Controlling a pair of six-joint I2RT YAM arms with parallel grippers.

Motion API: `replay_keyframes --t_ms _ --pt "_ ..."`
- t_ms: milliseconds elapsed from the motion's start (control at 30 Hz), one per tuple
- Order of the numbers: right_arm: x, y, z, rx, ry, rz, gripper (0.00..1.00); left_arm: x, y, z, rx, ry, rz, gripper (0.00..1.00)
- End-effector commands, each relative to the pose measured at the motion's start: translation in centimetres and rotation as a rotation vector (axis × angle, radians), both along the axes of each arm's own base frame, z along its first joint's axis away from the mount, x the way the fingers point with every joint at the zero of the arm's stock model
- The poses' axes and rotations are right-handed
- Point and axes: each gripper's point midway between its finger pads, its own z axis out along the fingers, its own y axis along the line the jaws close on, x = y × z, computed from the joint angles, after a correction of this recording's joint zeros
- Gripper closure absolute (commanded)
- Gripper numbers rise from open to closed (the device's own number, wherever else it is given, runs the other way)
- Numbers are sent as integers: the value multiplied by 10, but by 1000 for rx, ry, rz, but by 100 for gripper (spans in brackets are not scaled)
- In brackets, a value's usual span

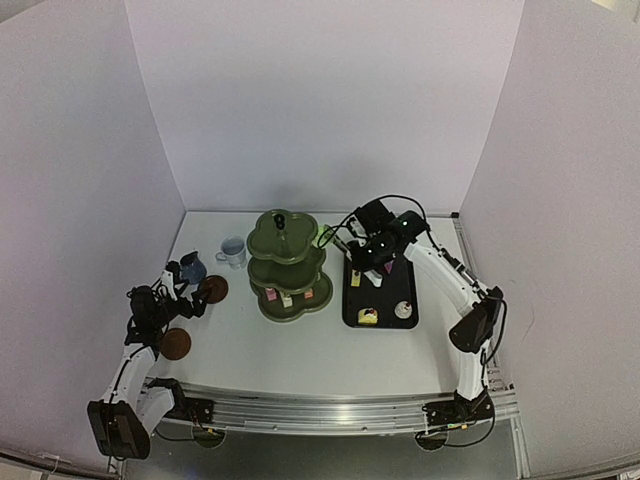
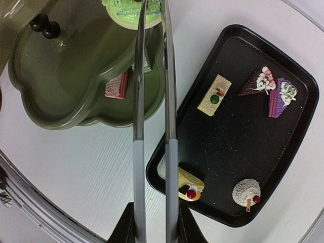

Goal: Serve the afternoon tea

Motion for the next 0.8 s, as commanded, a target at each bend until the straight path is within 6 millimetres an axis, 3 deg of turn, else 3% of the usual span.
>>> replay_keyframes --t_ms 0,300,533,767 --pt "2 22 13 51 -49 56 100 6 5 4 29 -36 27 1" --pt "-9 36 4 66 -17 113 100 7 6 1 21 -20 34 1" --pt "-11 42 0 77 2 132 78 10 9 2 25 -19 50 1" --pt "-11 41 6 85 -8 121 70 10 7 2 23 -16 41 1"
